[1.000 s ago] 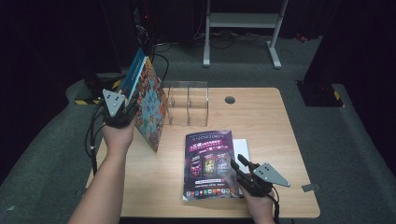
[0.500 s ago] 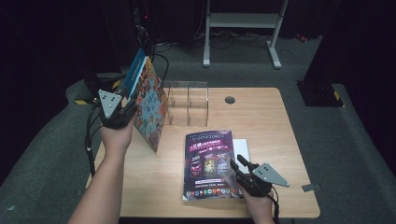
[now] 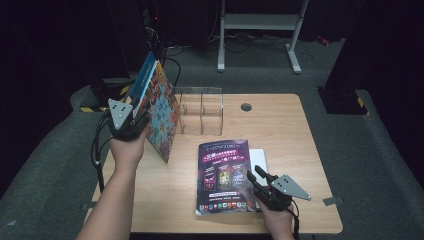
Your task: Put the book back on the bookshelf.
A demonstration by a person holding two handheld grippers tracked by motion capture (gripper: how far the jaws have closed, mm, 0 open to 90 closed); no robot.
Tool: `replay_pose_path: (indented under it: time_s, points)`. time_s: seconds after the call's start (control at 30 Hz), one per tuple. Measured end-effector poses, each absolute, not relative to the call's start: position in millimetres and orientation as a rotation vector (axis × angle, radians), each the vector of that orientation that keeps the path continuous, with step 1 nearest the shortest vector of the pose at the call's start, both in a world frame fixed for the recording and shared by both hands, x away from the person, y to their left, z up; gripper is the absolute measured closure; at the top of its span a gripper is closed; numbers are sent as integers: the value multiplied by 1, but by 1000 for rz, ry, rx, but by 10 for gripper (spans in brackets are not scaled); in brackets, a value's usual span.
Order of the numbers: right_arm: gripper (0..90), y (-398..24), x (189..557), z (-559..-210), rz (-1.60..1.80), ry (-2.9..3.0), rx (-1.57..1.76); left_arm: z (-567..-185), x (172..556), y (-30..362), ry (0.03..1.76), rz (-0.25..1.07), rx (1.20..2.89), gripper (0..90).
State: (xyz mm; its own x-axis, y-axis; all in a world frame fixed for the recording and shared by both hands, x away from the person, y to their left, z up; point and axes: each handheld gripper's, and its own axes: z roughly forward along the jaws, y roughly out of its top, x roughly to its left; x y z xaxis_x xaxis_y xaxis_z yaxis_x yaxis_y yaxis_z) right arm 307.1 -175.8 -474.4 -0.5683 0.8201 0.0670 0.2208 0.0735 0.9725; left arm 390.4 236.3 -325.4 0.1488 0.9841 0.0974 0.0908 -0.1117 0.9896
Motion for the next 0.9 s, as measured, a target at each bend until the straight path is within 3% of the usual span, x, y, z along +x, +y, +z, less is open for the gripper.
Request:
replay_pose_path:
  time_s: [0.9]
  points:
    - [629,-174,307,-476,1515,1851,1027,-343,365,249,1145,1110,1432,633]
